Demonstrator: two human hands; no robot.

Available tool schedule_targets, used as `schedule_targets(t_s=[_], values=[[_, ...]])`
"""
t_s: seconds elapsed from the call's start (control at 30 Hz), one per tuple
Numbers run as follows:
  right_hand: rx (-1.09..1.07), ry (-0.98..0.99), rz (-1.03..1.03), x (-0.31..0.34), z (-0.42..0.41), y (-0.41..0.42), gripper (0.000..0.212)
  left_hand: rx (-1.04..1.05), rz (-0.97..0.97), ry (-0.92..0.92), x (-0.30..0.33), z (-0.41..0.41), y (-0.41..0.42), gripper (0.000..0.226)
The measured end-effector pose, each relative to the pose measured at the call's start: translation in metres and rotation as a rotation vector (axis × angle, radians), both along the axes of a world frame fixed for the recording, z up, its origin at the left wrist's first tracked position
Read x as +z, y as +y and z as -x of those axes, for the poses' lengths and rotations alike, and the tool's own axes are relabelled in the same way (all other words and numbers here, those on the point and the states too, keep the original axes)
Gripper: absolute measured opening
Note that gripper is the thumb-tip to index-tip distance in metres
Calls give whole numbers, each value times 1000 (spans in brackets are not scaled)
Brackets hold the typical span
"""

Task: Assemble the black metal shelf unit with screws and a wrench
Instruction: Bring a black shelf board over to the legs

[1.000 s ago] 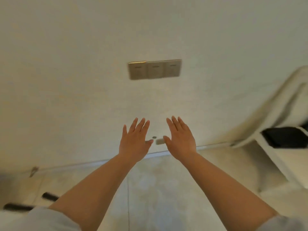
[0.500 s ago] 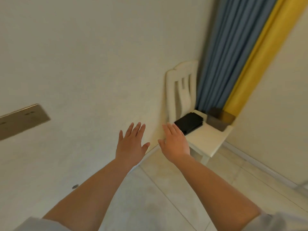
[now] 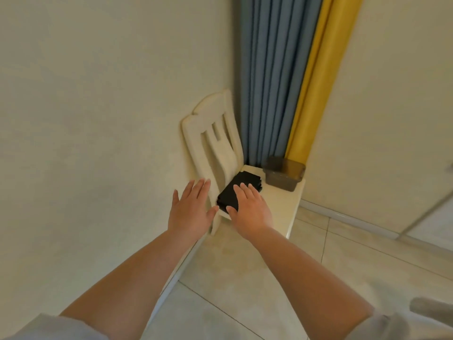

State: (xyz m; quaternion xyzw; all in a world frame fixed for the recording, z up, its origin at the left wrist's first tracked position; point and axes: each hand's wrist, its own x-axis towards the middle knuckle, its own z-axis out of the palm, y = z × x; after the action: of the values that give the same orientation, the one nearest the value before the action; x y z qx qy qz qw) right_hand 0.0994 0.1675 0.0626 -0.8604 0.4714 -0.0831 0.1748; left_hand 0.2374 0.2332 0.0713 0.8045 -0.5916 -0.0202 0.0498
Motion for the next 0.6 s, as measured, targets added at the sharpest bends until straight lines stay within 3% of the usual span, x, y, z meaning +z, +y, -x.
schedule_targets(t_s=[0.6], values=[[-72, 26, -104, -41, -33, -285, 60, -9, -106, 80, -45, -37, -283, 67]])
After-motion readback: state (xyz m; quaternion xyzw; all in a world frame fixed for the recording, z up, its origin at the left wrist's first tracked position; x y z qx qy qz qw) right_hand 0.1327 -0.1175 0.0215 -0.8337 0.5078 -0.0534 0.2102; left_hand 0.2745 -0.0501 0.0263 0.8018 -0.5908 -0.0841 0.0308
